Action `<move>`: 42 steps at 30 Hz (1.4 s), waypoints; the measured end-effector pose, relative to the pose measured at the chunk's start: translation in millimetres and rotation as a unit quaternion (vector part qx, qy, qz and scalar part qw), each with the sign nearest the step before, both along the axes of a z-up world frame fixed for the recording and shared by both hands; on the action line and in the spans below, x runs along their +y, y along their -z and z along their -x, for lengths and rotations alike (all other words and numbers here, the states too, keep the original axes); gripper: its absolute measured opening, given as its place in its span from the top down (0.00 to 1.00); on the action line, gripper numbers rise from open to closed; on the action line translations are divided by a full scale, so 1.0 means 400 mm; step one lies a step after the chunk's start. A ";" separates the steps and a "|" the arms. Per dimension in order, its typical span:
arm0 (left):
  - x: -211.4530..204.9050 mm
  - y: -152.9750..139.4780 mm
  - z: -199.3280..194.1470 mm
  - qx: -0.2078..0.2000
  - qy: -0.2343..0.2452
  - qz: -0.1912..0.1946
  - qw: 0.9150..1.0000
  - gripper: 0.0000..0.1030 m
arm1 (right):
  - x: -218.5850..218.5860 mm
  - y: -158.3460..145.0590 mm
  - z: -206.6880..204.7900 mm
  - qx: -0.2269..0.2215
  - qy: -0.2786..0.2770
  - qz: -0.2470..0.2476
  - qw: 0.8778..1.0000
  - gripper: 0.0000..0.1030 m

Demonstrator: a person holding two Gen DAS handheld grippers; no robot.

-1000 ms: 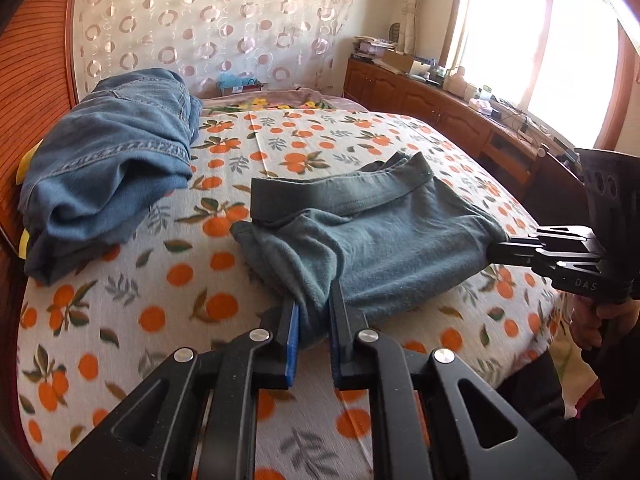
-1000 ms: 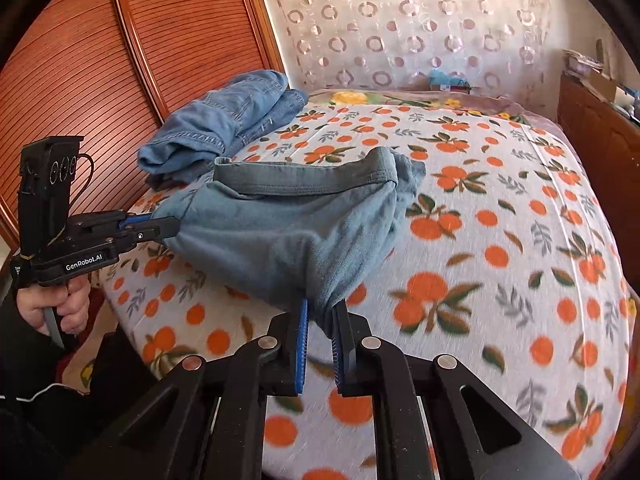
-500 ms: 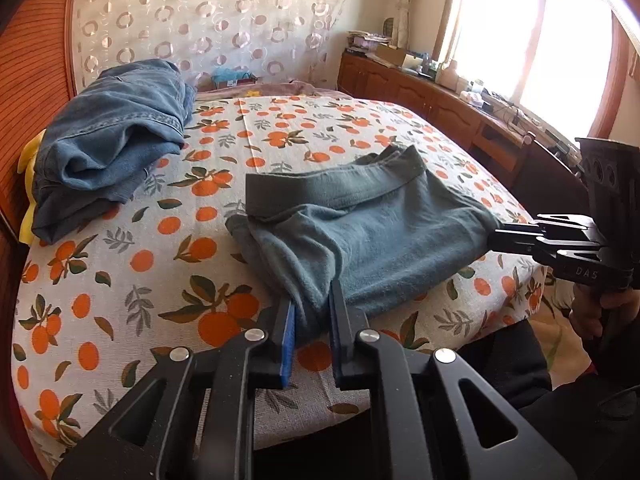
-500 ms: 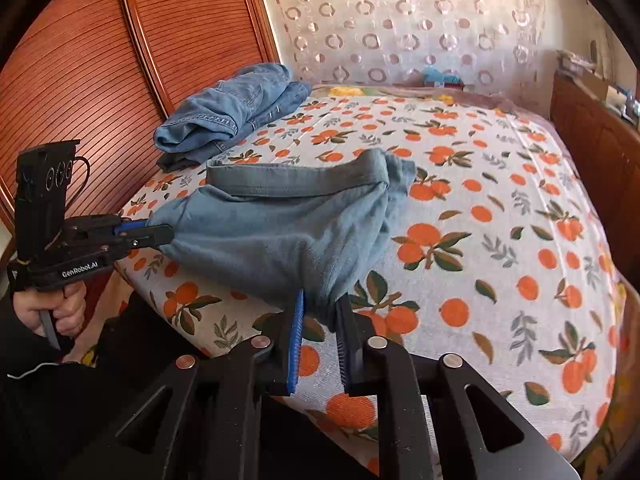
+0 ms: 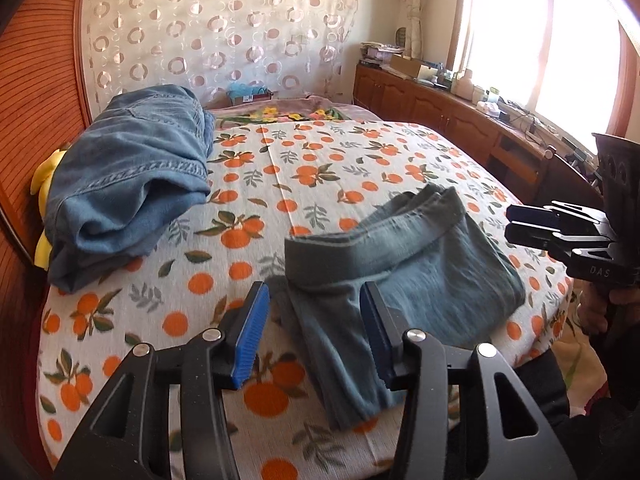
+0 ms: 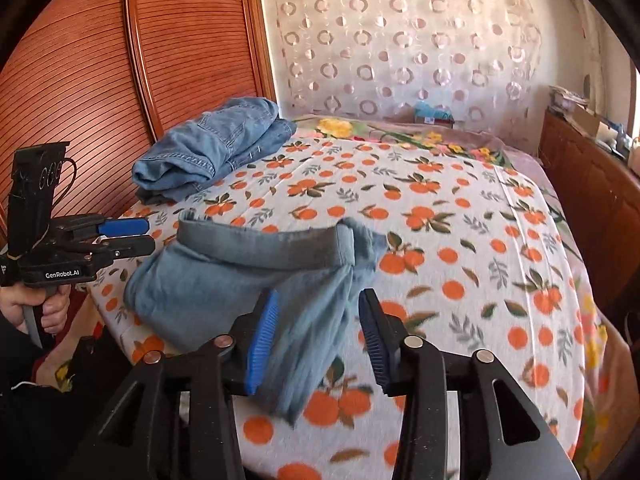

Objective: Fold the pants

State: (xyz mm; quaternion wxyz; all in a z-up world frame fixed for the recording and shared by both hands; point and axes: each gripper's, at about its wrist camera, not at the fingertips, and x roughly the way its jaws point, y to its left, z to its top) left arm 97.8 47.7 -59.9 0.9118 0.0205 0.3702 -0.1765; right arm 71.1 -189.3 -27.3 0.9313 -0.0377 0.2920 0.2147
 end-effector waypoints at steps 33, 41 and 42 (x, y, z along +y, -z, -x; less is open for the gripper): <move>0.029 0.014 -0.097 -0.001 -0.006 0.050 0.999 0.91 | 0.052 0.020 -0.199 -0.012 -0.012 -0.033 0.999 0.88; 0.024 0.015 -0.107 0.001 -0.013 0.041 0.999 0.90 | 0.084 0.035 -0.228 -0.010 0.009 -0.003 1.000 0.88; 0.024 0.012 -0.103 0.001 -0.012 0.043 0.999 0.90 | 0.085 0.032 -0.231 -0.008 0.010 -0.003 1.000 0.88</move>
